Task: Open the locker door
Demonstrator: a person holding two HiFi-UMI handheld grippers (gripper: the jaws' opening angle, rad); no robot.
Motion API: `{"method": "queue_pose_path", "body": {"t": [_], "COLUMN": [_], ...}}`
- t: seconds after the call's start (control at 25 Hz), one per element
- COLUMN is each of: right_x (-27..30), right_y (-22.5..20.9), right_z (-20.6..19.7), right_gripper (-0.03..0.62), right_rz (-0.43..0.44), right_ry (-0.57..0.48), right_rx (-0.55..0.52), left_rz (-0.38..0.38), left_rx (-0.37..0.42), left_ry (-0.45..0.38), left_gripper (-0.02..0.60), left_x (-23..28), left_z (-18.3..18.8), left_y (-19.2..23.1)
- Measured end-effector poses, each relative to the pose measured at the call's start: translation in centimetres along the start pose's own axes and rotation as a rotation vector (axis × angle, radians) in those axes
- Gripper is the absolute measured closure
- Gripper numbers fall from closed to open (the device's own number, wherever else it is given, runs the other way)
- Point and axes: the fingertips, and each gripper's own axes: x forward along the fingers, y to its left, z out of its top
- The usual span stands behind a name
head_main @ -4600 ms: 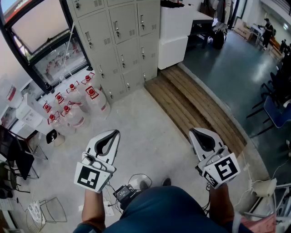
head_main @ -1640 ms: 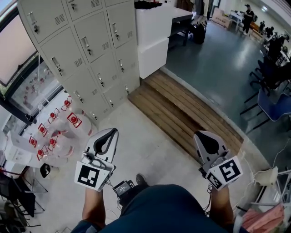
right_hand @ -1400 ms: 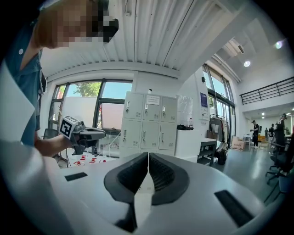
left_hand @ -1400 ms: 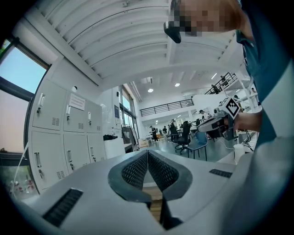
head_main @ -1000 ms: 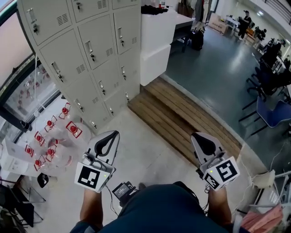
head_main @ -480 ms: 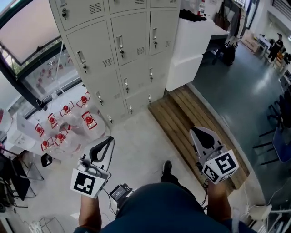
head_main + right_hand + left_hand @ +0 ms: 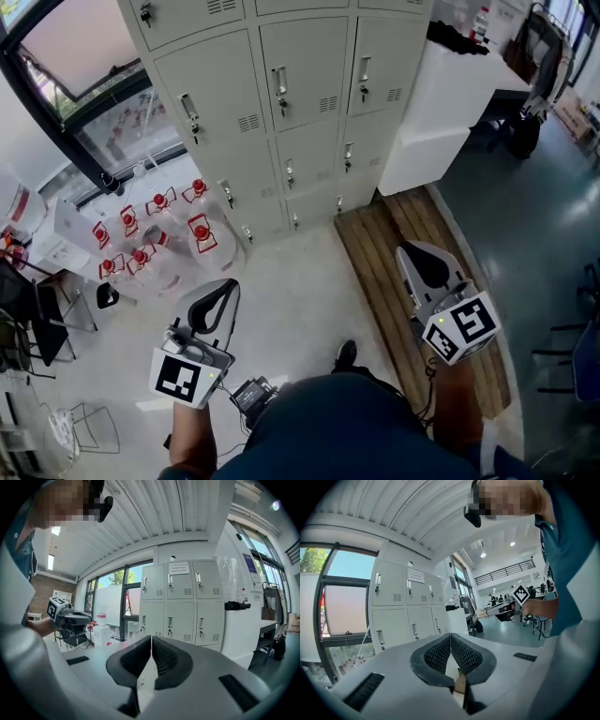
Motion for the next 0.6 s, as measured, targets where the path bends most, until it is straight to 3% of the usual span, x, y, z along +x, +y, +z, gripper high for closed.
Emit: {"method": "queue_pose_path", "body": {"t": [0.6], "right_x": [3.3], "right_y": [-12.1], "right_z": [-1.6], "right_gripper": [0.557], "right_rz": [0.086], "right_ry": [-0.001], "right_rx": [0.023], "left_rz": [0.051], "left_rx": [0.016], "left_ry": [0.024], "left_gripper": [0.565], "left_x": [12.7], "left_z": [1.3], "left_y": [-2.4]}}
